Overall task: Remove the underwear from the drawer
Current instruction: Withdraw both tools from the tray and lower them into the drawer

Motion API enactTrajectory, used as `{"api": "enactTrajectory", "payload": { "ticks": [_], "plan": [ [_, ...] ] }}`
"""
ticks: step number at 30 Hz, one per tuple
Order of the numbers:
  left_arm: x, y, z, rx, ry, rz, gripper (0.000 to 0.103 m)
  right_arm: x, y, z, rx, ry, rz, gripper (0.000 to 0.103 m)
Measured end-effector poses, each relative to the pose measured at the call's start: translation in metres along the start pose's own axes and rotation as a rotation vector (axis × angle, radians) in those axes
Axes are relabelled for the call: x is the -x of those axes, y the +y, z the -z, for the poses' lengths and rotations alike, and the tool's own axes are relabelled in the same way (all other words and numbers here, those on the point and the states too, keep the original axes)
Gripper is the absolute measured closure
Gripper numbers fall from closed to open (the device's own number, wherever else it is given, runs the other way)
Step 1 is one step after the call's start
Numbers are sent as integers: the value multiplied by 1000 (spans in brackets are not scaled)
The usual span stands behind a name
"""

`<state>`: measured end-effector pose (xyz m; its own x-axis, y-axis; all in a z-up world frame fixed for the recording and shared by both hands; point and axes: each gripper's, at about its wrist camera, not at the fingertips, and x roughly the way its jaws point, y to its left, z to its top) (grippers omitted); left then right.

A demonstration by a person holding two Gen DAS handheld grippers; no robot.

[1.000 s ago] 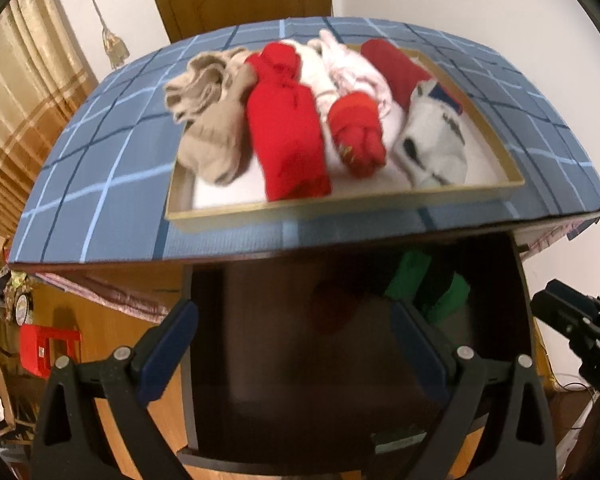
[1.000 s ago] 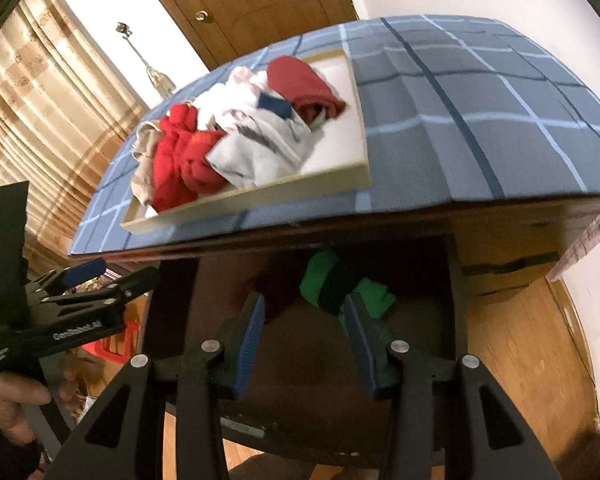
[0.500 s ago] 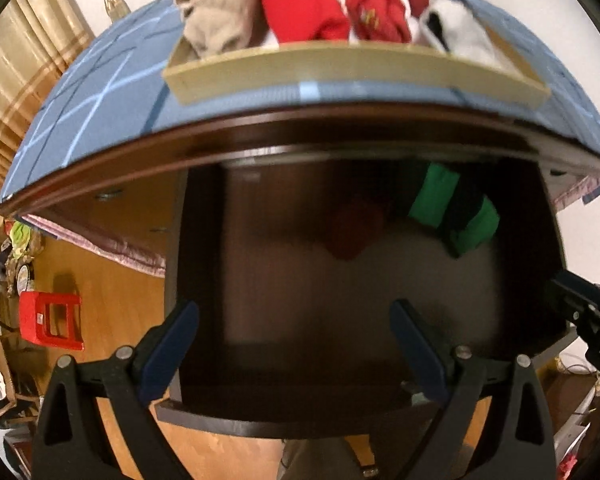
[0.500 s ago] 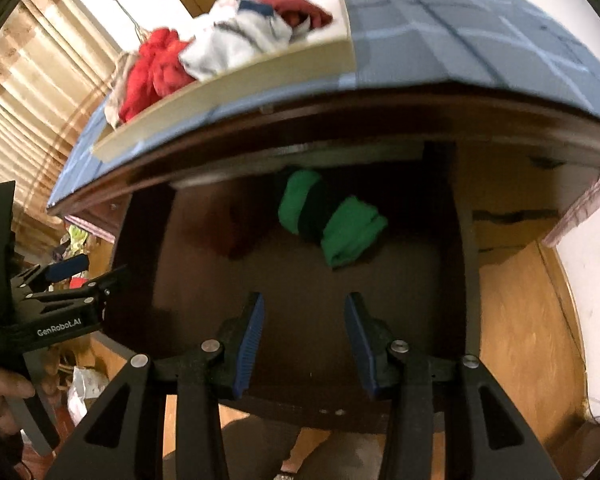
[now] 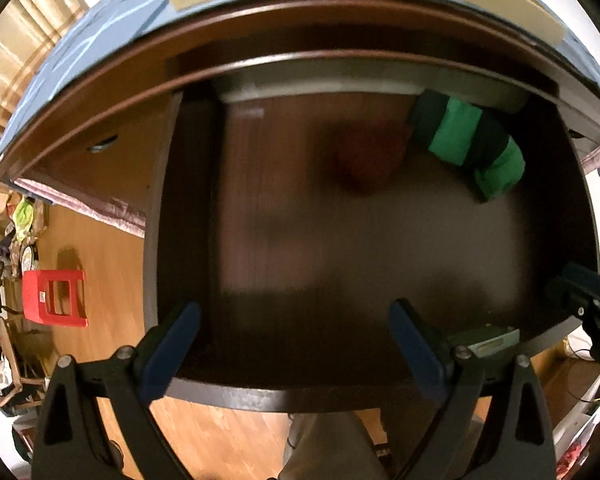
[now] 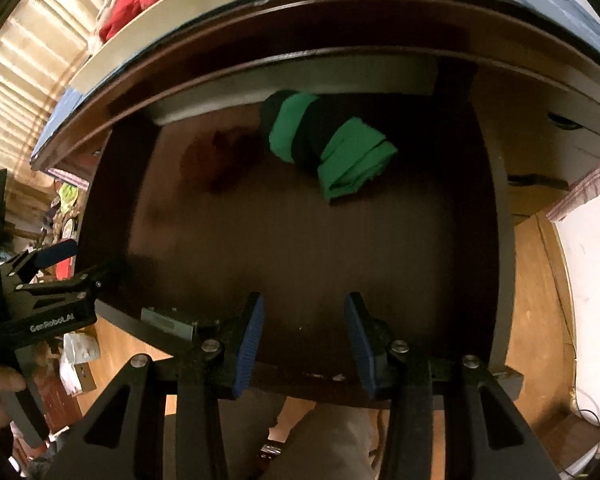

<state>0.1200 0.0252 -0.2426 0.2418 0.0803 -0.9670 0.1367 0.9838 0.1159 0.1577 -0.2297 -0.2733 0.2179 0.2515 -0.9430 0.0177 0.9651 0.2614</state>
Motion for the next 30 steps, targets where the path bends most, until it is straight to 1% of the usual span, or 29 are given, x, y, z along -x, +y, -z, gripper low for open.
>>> {"api": "enactTrajectory", "payload": {
  "ticks": [8,11,18,24,30],
  "plan": [
    [-6,1,8,5,28,-5,6,-8,3,3,3,32,-13,58],
    [-8,2,13,8,40,-2,6,-7,6,5,12,30,-9,58],
    [-7,4,16,27,30,7,6,-9,8,6,13,21,-7,58],
    [-10,8,15,49,37,32,6,-11,8,5,17,14,-16,58],
    [-10,11,16,71,28,42,6,-9,8,5,17,8,-19,58]
  ]
}}
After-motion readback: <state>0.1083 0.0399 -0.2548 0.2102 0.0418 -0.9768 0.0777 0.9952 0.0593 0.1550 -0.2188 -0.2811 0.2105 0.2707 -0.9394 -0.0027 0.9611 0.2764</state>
